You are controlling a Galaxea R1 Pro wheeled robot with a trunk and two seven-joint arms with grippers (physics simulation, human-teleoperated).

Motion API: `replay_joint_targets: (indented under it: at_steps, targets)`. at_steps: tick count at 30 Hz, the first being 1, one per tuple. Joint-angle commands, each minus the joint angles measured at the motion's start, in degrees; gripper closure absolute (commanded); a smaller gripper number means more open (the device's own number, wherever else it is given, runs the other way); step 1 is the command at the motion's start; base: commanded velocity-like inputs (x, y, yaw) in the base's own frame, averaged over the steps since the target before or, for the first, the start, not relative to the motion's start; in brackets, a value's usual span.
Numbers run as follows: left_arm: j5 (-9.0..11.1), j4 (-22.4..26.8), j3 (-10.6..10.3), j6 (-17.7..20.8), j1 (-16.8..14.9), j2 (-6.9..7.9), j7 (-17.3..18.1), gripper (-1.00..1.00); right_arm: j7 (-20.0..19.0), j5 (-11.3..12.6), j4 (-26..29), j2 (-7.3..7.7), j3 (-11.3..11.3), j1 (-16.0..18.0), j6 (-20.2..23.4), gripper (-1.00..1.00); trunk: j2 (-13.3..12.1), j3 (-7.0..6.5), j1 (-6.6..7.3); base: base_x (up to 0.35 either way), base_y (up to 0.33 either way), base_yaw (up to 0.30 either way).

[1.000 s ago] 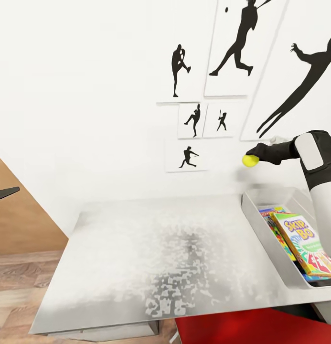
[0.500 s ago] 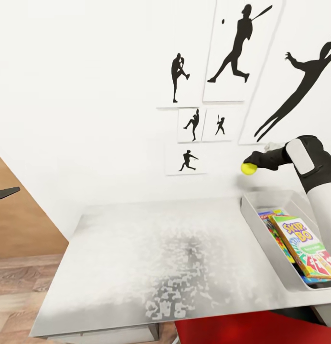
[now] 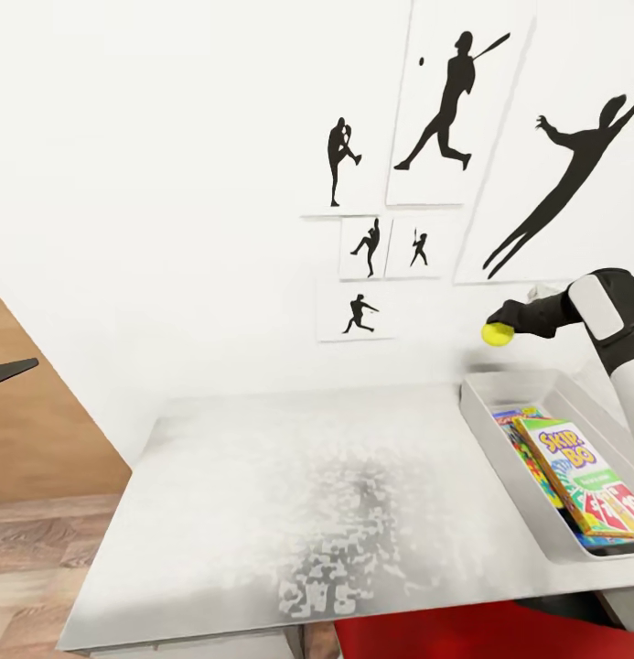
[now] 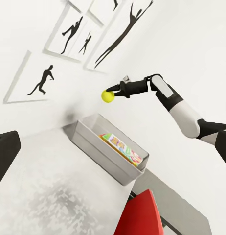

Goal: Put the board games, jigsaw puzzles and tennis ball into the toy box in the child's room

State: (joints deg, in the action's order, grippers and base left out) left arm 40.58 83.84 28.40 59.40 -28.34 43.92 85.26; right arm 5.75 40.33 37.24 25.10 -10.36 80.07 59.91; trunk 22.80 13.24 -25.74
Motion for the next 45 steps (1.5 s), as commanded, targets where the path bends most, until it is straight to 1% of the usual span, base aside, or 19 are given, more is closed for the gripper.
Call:
replay_joint_targets:
  at_steps: [1,6,11,14,17,19,24,28,33,41,45]
  targets:
    - [0.02,0.01,-0.01,0.60,-0.05,0.02,0.17,-1.00,0.61,0.69,-0.09,0.17,-0.35,0.07,0.09,1.00,0.11,0.02,-0.04,0.000,0.000,0.000]
    - [0.02,0.01,-0.01,0.60,-0.05,0.02,0.17,-1.00,0.65,0.71,-0.72,0.36,-0.43,0.01,0.09,1.00,0.11,-0.41,-0.04,0.000,0.000,0.000]
    - [0.02,0.01,-0.07,0.60,-0.05,-0.02,0.17,-1.00,0.66,0.70,-1.23,0.70,-0.19,0.07,0.09,1.00,0.11,-0.52,-0.04,0.000,0.000,0.000]
    - [0.02,0.01,-0.09,0.60,-0.05,-0.04,0.17,-1.00,0.62,0.85,-1.22,1.96,0.14,0.10,0.09,1.00,0.11,-0.52,-0.04,0.000,0.000,0.000]
    - [0.02,0.01,-0.09,0.60,-0.04,-0.04,0.17,-1.00,0.63,0.89,-1.21,2.78,0.28,0.15,0.09,1.00,0.11,-0.53,-0.04,0.000,0.000,0.000]
    - [0.02,0.01,-0.10,0.60,-0.05,-0.03,0.17,-1.00,0.65,0.85,-1.25,3.06,0.35,0.16,0.09,1.00,0.11,-0.53,-0.04,0.000,0.000,0.000]
    - [0.02,0.01,-0.10,0.60,-0.05,-0.02,0.17,-1.00,0.66,0.84,-1.37,4.57,0.42,0.17,0.09,1.00,0.11,-0.53,-0.04,0.000,0.000,0.000]
    - [0.02,0.01,-0.04,0.60,-0.05,0.00,0.17,-1.00,0.71,0.73,-1.59,4.82,0.35,0.17,0.09,1.00,0.11,-0.53,-0.04,0.000,0.000,0.000]
    - [0.02,0.01,-0.02,0.60,-0.05,0.02,0.17,-1.00,0.77,0.40,-3.74,4.87,0.34,0.17,0.09,1.00,0.11,-0.53,-0.04,0.000,0.000,0.000]
    - [0.02,-0.01,0.00,0.60,-0.05,0.02,0.17,-1.00,0.75,0.29,-4.26,4.95,-0.04,0.03,0.09,1.00,0.11,-0.52,-0.04,0.000,0.000,0.000]
    - [0.02,0.00,-0.01,0.60,-0.05,0.02,0.17,-1.00,0.82,0.21,-4.32,5.06,-0.24,-0.07,0.09,1.00,0.11,-0.28,-0.04,0.000,0.000,0.000]
